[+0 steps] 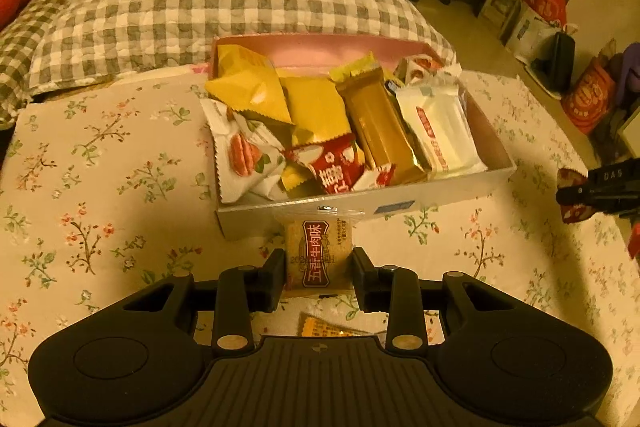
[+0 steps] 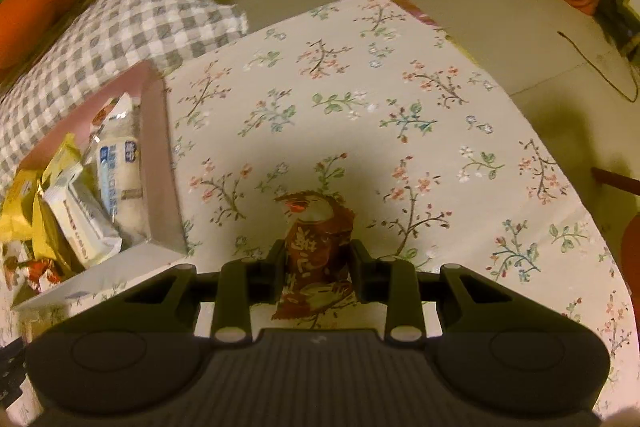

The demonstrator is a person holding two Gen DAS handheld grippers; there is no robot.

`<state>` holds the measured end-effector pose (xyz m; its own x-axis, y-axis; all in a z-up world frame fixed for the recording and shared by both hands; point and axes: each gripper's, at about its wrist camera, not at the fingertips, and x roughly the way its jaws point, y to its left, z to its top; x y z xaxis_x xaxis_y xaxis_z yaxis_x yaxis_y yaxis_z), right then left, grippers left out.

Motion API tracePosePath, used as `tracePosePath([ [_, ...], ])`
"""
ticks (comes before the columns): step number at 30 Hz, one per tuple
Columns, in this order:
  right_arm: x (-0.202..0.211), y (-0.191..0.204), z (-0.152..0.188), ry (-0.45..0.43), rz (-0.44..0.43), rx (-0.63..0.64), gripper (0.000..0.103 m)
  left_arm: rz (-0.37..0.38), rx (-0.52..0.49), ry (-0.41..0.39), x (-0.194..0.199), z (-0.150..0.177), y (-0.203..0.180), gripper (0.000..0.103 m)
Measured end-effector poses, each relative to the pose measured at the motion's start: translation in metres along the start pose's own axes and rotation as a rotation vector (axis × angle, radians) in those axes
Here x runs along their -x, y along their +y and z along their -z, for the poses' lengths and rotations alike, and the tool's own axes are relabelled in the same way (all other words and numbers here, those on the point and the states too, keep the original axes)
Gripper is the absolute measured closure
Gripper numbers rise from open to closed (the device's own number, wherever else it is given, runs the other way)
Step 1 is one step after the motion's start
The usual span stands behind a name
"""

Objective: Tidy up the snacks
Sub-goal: 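Grasp the small cake packet with the left gripper while the right gripper grasps a red candy, then lower the cake packet into the box with the left gripper while the right gripper drops the red candy in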

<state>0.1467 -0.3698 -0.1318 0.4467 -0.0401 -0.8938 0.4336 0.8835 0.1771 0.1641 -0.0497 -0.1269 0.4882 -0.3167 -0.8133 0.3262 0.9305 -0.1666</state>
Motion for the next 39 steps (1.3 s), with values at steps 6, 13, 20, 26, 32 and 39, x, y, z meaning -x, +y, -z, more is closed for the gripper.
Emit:
tracePosePath([
  [6,0.001,-0.003,0.000,-0.019,0.013,-0.041,0.074,-0.025,-0.004,-0.022,0.006,-0.003,0.002,0.071],
  [13,0.003,-0.001,0.002,-0.014,0.002,-0.050,0.074,-0.021,-0.029,-0.032,0.009,-0.003,-0.005,0.071],
  [20,-0.001,0.021,0.006,0.054,-0.108,0.018,0.074,-0.017,-0.036,-0.044,0.014,-0.005,-0.006,0.071],
  [26,0.009,0.040,0.002,0.015,-0.162,0.054,0.074,-0.012,0.016,-0.090,0.024,-0.016,0.008,0.071],
  [32,0.008,0.052,-0.004,-0.033,-0.176,0.081,0.074,-0.022,0.061,-0.132,0.024,-0.028,0.023,0.071],
  [39,0.011,0.076,-0.008,-0.111,-0.219,0.145,0.074,0.022,0.070,-0.177,0.012,-0.042,0.023,0.071],
])
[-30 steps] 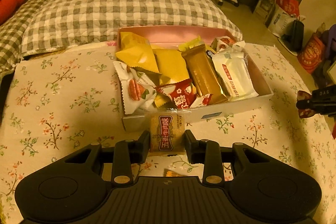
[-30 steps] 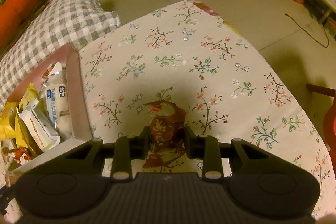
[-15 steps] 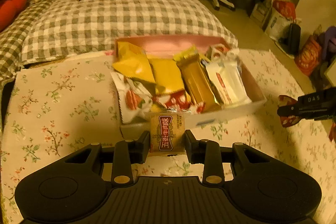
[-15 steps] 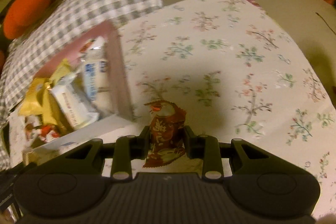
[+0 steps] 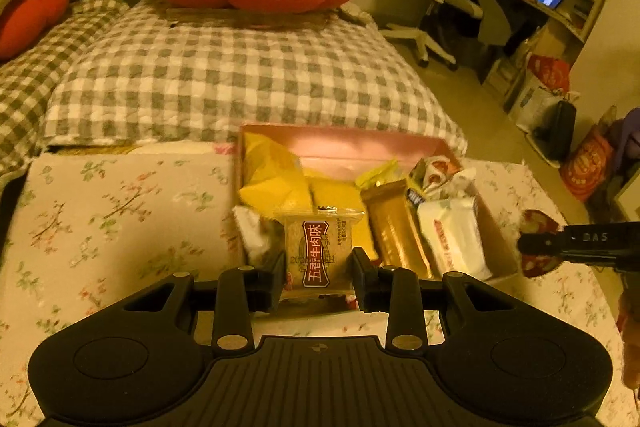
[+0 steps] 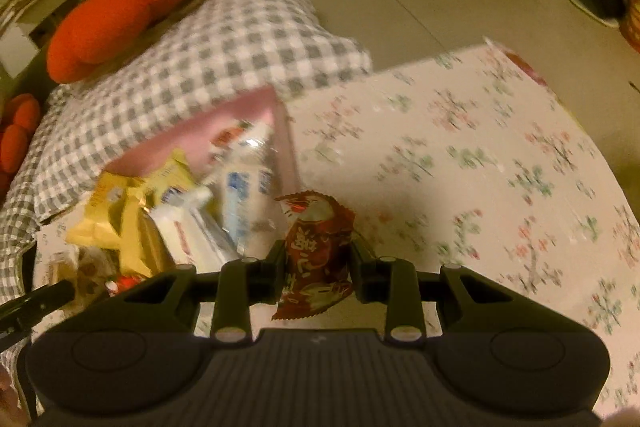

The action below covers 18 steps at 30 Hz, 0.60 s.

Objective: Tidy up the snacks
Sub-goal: 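Lower the cake packet into the box with the left gripper while the right gripper drops the red candy in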

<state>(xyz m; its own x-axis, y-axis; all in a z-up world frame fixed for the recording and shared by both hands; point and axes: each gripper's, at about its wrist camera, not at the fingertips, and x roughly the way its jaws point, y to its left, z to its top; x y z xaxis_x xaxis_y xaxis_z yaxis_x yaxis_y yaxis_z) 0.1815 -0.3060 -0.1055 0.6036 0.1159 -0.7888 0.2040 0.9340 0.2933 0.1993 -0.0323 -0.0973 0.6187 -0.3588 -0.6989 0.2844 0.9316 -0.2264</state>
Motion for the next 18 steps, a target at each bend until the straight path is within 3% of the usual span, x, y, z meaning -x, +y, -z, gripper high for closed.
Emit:
tracePosePath([
  [7,-0.014,0.024,-0.003,-0.012,-0.060,0.050,0.074,0.034,-0.035,-0.015,-0.016,-0.003,-0.013,0.071],
  [11,-0.026,0.031,-0.001,-0.008,-0.062,0.072,0.074,0.017,-0.101,-0.011,-0.028,0.001,-0.025,0.071],
  [18,-0.041,0.037,-0.002,-0.022,-0.058,0.091,0.074,0.017,-0.108,-0.016,-0.042,-0.001,-0.026,0.071],
])
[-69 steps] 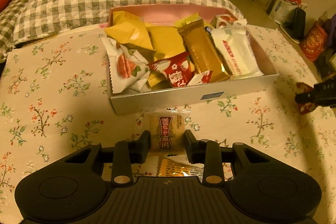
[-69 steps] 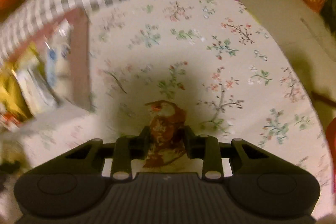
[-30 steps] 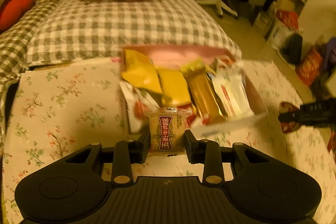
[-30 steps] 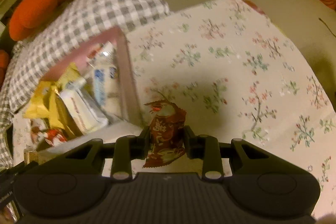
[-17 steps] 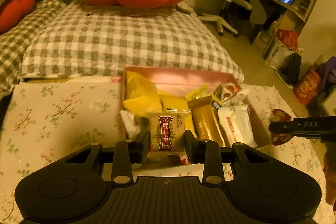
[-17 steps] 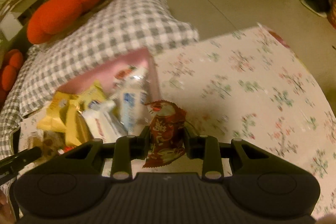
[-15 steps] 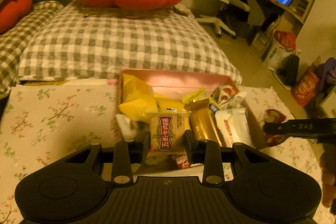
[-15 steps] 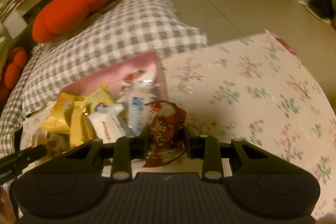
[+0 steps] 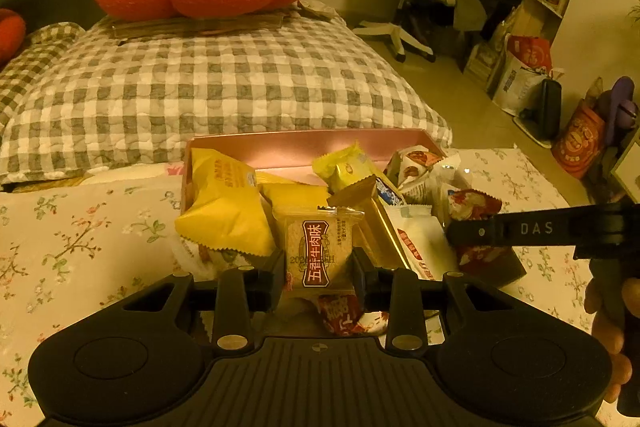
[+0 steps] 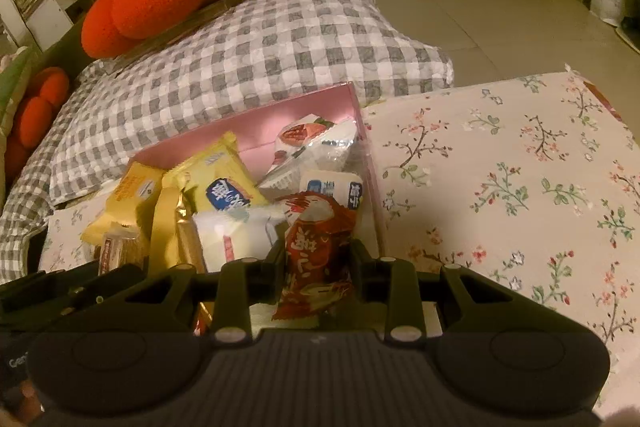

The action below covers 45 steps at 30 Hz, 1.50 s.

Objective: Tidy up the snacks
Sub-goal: 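Lower the cake packet into the box with the left gripper while the right gripper drops the red candy in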

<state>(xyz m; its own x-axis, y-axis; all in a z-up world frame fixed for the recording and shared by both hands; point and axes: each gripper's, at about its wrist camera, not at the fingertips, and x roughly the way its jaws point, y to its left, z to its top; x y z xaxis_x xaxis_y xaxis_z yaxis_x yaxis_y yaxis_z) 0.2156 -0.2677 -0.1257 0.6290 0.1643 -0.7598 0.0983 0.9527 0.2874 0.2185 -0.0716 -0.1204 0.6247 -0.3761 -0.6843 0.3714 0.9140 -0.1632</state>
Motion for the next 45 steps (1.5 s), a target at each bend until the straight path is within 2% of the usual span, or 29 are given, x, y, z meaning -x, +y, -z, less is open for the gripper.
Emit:
tracePosePath([
  [7,-0.013,0.005,0.001,-0.040,0.014,0.038,0.073,0.001,-0.011,-0.009,-0.012,-0.001,-0.001,0.071],
  [11,-0.006,0.007,-0.002,-0.059,0.002,0.048,0.064,-0.008,-0.023,-0.034,-0.007,-0.006,-0.002,0.069],
  [13,0.003,0.007,-0.005,-0.085,-0.018,0.043,0.053,0.013,-0.008,-0.052,-0.001,-0.010,0.000,0.068],
  [14,0.008,0.008,-0.006,-0.101,-0.030,0.040,0.040,0.026,0.000,-0.059,0.002,-0.012,0.000,0.068],
  [15,0.013,0.009,-0.007,-0.118,-0.032,0.043,0.034,0.031,0.006,-0.064,0.005,-0.013,0.001,0.063],
  [16,0.016,0.009,-0.007,-0.129,-0.024,0.048,0.035,0.027,0.009,-0.068,0.007,-0.013,0.001,0.060],
  [22,0.017,0.003,-0.007,-0.083,-0.007,0.005,0.041,-0.029,0.048,-0.051,0.018,-0.015,0.010,0.060],
  [25,0.024,0.010,-0.007,-0.087,-0.003,0.046,0.041,-0.036,0.088,-0.036,0.026,-0.016,0.013,0.060],
  [28,0.027,0.019,-0.001,-0.072,0.043,0.098,0.041,-0.074,0.084,-0.018,0.031,-0.013,0.010,0.060],
  [30,0.029,0.023,0.004,-0.055,0.064,0.126,0.041,-0.092,0.077,-0.003,0.034,-0.010,0.007,0.060],
  [36,0.048,0.026,0.013,-0.049,0.047,0.134,0.040,-0.128,0.107,0.064,0.046,0.007,0.006,0.060],
  [41,0.050,0.027,0.025,-0.006,0.058,0.152,0.040,-0.168,0.083,0.081,0.056,0.019,0.000,0.060],
  [45,0.053,0.031,0.033,0.018,0.062,0.161,0.040,-0.157,0.112,0.105,0.064,0.030,-0.002,0.056],
])
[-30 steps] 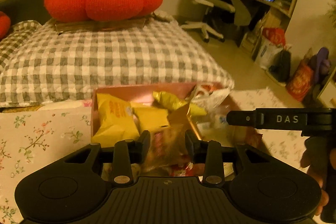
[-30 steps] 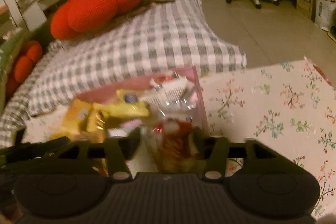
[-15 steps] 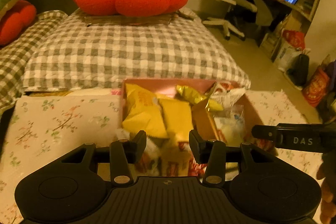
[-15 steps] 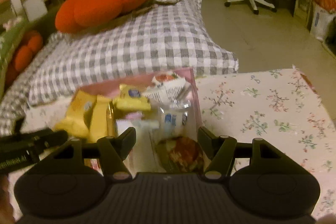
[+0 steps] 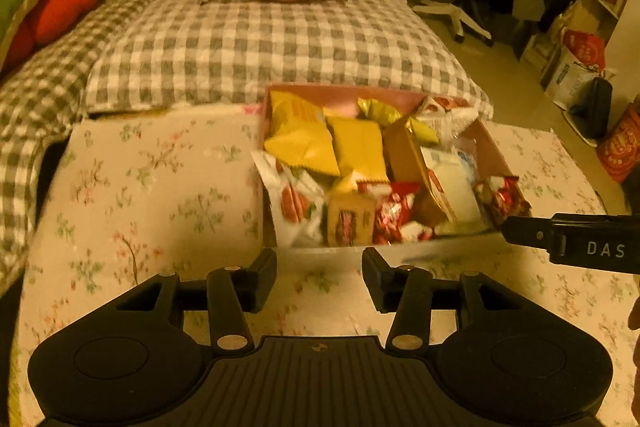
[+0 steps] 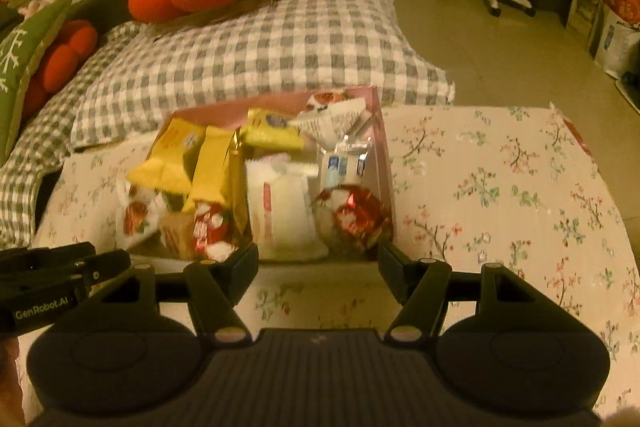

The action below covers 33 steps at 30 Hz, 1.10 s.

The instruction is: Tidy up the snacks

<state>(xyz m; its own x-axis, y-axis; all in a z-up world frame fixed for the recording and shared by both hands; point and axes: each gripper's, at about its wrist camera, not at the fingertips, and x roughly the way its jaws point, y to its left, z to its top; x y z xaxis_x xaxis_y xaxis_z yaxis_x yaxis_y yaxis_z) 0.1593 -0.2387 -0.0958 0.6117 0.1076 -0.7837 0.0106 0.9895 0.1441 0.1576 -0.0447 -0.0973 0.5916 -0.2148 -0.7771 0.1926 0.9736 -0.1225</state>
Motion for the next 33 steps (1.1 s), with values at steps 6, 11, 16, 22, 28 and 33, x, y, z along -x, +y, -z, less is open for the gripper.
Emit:
tracePosePath([
  [6,0.015,0.010,0.021,0.029,-0.036,0.014,0.040,-0.017,-0.050,0.007,0.010,0.019,-0.005,0.052],
  [11,0.016,0.021,0.044,0.098,-0.033,0.101,0.036,0.016,-0.037,0.056,0.012,0.037,0.001,0.049],
  [16,0.003,0.033,0.059,0.191,-0.062,0.157,0.031,0.057,-0.047,0.122,-0.002,0.051,0.000,0.046],
  [22,-0.007,0.040,0.065,0.246,-0.039,0.196,0.030,0.090,-0.062,0.164,-0.013,0.061,-0.004,0.044],
  [28,-0.003,0.027,0.066,0.257,-0.050,0.146,0.029,0.160,-0.029,0.162,-0.009,0.062,-0.004,0.040],
  [33,0.002,0.023,0.071,0.269,-0.053,0.140,0.031,0.152,-0.021,0.198,-0.021,0.070,-0.010,0.033],
])
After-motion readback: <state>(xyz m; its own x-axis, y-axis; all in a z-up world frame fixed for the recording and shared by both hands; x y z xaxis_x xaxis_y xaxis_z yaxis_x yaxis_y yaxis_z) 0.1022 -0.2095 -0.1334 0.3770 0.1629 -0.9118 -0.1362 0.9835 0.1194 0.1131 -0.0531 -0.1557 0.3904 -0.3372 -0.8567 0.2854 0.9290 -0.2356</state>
